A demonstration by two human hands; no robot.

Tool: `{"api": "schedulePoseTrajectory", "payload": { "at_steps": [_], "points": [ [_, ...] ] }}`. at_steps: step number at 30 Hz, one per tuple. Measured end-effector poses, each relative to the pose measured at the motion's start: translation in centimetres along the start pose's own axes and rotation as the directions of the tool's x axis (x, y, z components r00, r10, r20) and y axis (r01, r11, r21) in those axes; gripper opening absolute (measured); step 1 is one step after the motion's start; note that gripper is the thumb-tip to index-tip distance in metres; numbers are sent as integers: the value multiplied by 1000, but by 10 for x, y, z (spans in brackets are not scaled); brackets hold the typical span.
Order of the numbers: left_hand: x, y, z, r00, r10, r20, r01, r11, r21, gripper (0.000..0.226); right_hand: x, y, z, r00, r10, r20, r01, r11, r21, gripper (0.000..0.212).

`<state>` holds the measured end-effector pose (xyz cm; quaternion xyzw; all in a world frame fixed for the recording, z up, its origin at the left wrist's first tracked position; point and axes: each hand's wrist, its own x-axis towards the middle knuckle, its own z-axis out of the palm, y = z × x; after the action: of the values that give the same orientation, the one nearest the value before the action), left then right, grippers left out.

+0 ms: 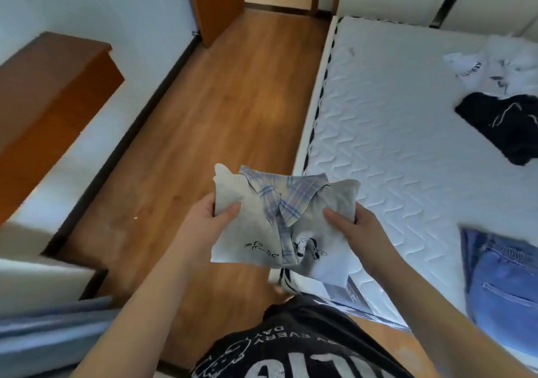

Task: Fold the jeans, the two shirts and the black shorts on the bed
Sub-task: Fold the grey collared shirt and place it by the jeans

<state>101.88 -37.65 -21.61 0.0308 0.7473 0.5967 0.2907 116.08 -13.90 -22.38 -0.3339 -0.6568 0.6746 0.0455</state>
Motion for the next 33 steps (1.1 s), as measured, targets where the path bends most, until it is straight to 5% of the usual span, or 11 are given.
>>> {"api": "schedulePoseTrajectory", "payload": {
  "at_steps": [10, 18, 25, 33],
  "points": [
    [104, 39, 20, 977, -23, 211, 0, 994, 111, 33, 42, -3, -9, 980, 69, -189, -68, 998, 8, 17],
    [203, 78, 55, 864, -28, 503, -87, 975, 204, 21, 52, -5, -2, 875, 144, -462, -103, 988, 112, 21],
    [277, 109, 74, 541, -158, 826, -224, 920, 323, 25, 47, -19, 45, 701, 272, -659, -112, 955, 275, 19],
    [285, 117, 135, 280, -236, 931, -413, 845, 339, 20, 17, -11, 93, 488, 380, -786, -61, 913, 404, 17]
  ]
}}
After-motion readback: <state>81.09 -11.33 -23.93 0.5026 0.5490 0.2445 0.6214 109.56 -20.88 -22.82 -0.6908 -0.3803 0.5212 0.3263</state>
